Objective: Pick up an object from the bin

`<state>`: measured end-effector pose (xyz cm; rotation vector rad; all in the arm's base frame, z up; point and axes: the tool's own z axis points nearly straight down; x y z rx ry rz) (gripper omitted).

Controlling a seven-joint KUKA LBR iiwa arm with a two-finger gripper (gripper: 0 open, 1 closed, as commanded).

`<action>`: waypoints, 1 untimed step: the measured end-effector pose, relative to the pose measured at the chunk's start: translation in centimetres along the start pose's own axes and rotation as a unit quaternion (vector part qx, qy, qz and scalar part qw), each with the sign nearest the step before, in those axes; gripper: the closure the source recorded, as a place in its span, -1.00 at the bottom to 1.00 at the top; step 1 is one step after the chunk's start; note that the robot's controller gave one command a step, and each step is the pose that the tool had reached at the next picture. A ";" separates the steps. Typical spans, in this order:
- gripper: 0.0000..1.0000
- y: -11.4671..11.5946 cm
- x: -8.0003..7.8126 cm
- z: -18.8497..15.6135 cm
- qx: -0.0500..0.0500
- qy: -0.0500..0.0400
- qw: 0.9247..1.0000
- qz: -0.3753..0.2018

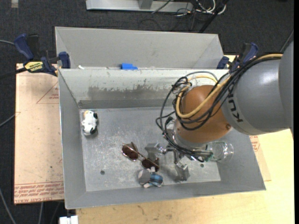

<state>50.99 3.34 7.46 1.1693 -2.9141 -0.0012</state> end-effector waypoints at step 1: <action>-1.00 3.6 -3.4 0.0 0.000 -0.003 1.000 -0.003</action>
Offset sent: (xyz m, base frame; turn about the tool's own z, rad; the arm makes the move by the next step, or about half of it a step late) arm -0.0155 0.0597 -0.0046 -0.1515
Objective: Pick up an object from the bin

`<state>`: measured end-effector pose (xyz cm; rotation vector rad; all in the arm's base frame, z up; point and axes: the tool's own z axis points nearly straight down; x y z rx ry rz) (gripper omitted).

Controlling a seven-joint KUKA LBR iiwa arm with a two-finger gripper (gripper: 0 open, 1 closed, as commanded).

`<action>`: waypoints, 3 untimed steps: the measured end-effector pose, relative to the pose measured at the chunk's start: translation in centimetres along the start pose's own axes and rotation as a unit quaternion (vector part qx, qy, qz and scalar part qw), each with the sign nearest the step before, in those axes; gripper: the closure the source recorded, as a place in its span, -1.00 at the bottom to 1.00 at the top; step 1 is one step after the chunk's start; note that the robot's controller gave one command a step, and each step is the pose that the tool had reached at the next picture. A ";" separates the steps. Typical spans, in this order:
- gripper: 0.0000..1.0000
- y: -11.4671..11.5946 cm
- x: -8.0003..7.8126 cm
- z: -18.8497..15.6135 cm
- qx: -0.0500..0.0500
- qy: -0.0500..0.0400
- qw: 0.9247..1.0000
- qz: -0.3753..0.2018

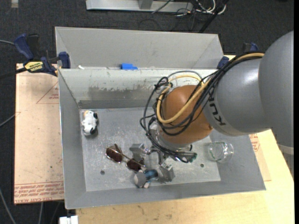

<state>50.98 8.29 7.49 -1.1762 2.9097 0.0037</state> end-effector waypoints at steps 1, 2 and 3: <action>1.00 1.8 0.3 0.4 0.001 0.000 0.997 -0.072; 1.00 1.8 0.3 0.4 0.001 0.000 0.997 -0.072; 1.00 0.3 -3.2 -4.7 -0.001 0.002 0.998 -0.064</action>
Offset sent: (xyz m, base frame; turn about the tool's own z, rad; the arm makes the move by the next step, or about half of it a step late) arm 0.0000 0.0000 0.0000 0.0000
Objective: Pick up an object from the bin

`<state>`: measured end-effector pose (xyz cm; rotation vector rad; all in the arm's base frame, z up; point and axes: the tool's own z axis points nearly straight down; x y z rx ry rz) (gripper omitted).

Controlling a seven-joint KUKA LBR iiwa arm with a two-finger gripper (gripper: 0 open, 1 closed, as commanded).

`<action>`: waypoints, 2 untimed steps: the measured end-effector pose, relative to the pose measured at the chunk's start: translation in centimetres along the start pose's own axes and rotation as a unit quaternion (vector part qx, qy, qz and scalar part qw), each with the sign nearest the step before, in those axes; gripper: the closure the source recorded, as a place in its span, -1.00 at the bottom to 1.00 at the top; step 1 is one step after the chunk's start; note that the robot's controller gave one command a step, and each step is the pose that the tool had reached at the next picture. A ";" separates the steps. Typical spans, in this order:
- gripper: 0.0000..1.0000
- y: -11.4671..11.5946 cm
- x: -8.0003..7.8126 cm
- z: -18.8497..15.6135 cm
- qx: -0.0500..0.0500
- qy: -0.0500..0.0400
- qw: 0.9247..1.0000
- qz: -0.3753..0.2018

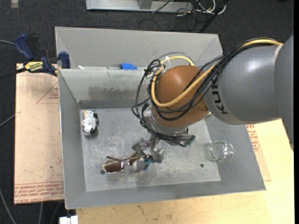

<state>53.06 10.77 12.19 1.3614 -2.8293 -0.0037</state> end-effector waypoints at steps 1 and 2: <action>1.00 0.0 0.2 -2.4 0.002 -0.003 1.000 0.000; 1.00 0.4 0.8 -4.0 0.000 -0.001 1.000 0.003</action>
Offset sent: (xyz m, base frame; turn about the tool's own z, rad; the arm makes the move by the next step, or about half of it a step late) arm -0.0048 -0.0062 0.0480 0.0071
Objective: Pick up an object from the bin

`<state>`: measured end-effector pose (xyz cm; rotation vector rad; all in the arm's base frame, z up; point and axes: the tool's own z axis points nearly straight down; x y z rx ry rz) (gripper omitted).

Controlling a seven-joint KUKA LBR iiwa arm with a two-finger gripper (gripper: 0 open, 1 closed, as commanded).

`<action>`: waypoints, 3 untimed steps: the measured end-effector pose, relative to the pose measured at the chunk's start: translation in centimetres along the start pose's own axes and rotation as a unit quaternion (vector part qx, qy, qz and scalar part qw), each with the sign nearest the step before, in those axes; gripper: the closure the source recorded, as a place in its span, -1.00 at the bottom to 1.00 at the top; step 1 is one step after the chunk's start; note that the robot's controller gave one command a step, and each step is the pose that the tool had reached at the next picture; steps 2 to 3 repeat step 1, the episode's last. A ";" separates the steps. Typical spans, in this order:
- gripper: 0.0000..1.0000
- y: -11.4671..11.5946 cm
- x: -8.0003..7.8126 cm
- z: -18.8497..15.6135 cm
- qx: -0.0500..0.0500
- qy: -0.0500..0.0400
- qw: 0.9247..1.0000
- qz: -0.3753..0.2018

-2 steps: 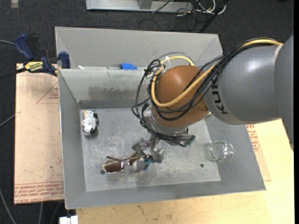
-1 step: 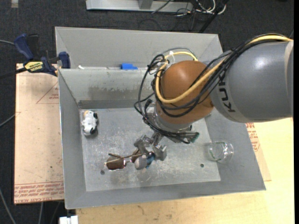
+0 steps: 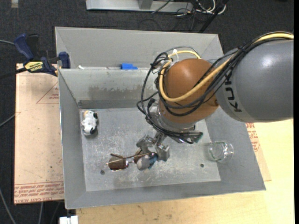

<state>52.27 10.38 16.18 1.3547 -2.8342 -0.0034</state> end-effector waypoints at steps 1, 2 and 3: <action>1.00 -0.8 -0.1 -5.0 -0.001 0.001 1.000 0.004; 1.00 -0.8 -0.1 -5.0 -0.001 0.001 1.000 0.004; 1.00 -0.8 -0.1 -5.0 -0.001 0.001 1.000 0.004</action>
Offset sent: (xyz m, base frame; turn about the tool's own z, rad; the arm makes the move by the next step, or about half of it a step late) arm -0.0302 -0.0523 -0.0918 -0.1559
